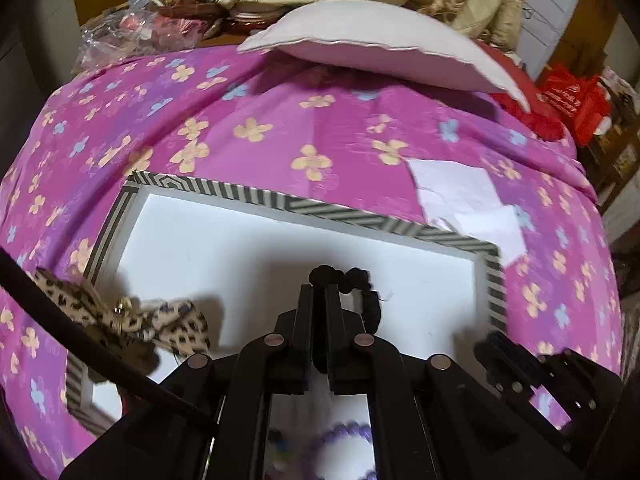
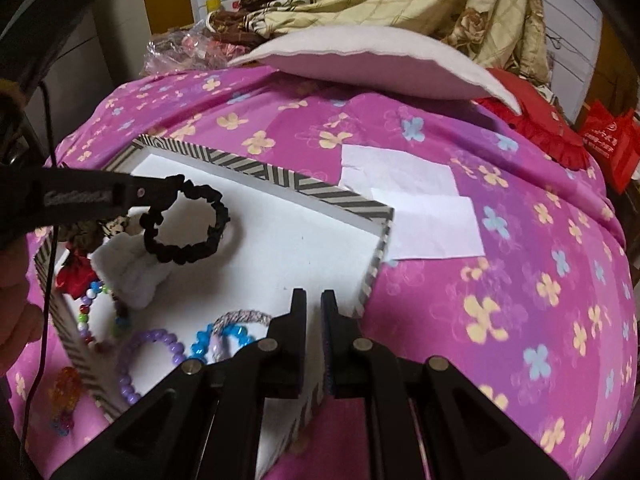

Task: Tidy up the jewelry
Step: 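Carry the black scrunchie and silver bracelet into the tray and open both tools, then move both tools back over the rainbow bead bracelet and green flower bracelet, then grasp the rainbow heart bracelet with the left tool while the right tool grasps the green flower bracelet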

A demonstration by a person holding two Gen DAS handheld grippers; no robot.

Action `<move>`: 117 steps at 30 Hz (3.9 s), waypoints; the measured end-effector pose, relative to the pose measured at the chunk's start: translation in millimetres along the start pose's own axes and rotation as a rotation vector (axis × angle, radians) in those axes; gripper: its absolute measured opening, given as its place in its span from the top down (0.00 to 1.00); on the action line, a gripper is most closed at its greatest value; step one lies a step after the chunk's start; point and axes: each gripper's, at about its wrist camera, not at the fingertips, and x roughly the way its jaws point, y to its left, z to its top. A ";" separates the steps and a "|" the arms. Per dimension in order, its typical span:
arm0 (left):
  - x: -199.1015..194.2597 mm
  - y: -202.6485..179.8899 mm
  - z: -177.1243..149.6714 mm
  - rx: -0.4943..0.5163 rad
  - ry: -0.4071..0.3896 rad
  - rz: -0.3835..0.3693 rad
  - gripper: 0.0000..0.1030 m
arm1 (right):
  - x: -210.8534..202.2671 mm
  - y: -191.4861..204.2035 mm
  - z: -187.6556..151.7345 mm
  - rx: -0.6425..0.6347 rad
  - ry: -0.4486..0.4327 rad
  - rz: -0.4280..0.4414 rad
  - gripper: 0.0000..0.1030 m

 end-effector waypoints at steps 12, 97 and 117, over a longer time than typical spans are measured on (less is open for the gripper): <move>29.3 16.6 -2.7 -0.065 0.059 -0.002 0.60 | -9.5 0.1 -17.7 0.034 0.001 0.074 0.71; -89.0 99.8 -221.0 -0.117 0.036 -0.016 0.53 | -91.5 104.5 -190.1 -0.085 0.047 0.034 0.56; -58.1 48.8 -204.7 0.040 0.063 0.157 0.53 | -90.4 102.8 -188.8 -0.081 0.039 0.052 0.55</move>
